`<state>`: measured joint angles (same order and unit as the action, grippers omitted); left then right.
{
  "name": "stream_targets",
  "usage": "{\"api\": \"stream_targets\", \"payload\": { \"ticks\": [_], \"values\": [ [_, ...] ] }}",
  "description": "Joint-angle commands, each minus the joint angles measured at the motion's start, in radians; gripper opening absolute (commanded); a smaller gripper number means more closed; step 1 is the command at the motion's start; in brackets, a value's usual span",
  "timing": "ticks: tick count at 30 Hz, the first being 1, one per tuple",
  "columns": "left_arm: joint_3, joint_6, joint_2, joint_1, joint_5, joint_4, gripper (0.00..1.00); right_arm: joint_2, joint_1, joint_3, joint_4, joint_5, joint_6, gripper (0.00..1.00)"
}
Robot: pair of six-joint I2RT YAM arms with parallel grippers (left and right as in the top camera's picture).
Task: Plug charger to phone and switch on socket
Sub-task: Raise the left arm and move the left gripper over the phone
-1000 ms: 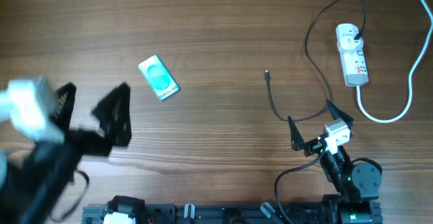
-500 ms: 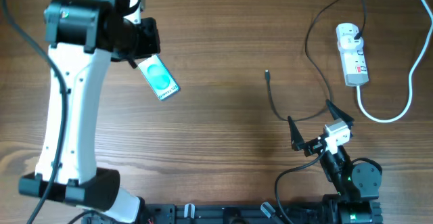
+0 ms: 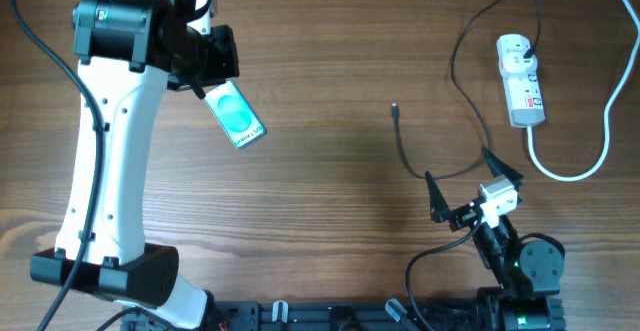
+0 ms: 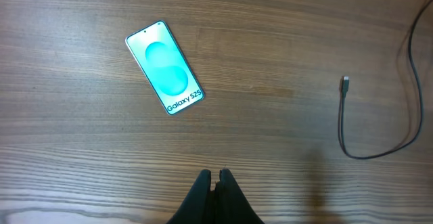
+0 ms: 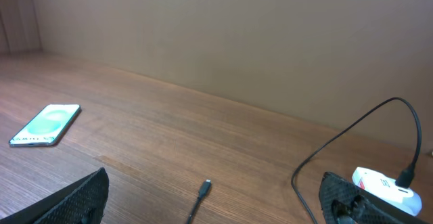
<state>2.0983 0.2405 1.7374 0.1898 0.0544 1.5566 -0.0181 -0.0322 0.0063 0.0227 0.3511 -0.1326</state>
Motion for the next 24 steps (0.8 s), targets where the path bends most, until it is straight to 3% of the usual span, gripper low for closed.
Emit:
{"api": "stream_targets", "payload": {
  "ticks": [1, 8, 13, 15, 18, 24],
  "values": [
    [0.015, 0.064, 0.012, 0.003, 0.005, -0.002, 0.04, 0.007, -0.004, -0.001, 0.006, 0.008, 0.002, 1.00],
    [0.015, 0.153, 0.015, 0.003, -0.050, -0.003, 0.12, 0.007, -0.004, -0.001, 0.006, 0.008, 0.002, 1.00],
    [0.015, 0.172, 0.073, 0.003, -0.056, -0.003, 0.32, 0.007, -0.004, -0.001, 0.006, 0.008, 0.002, 1.00],
    [0.015, 0.172, 0.107, 0.003, -0.056, -0.003, 0.47, 0.007, -0.004, -0.001, 0.006, 0.008, 0.002, 1.00],
    [0.015, 0.172, 0.146, 0.003, -0.056, -0.003, 0.98, 0.007, -0.004, -0.001, 0.006, 0.008, 0.002, 1.00],
    [0.015, 0.188, 0.206, 0.003, -0.054, -0.022, 1.00, 0.007, -0.004, -0.001, 0.006, 0.008, 0.002, 1.00]
  ]
}}
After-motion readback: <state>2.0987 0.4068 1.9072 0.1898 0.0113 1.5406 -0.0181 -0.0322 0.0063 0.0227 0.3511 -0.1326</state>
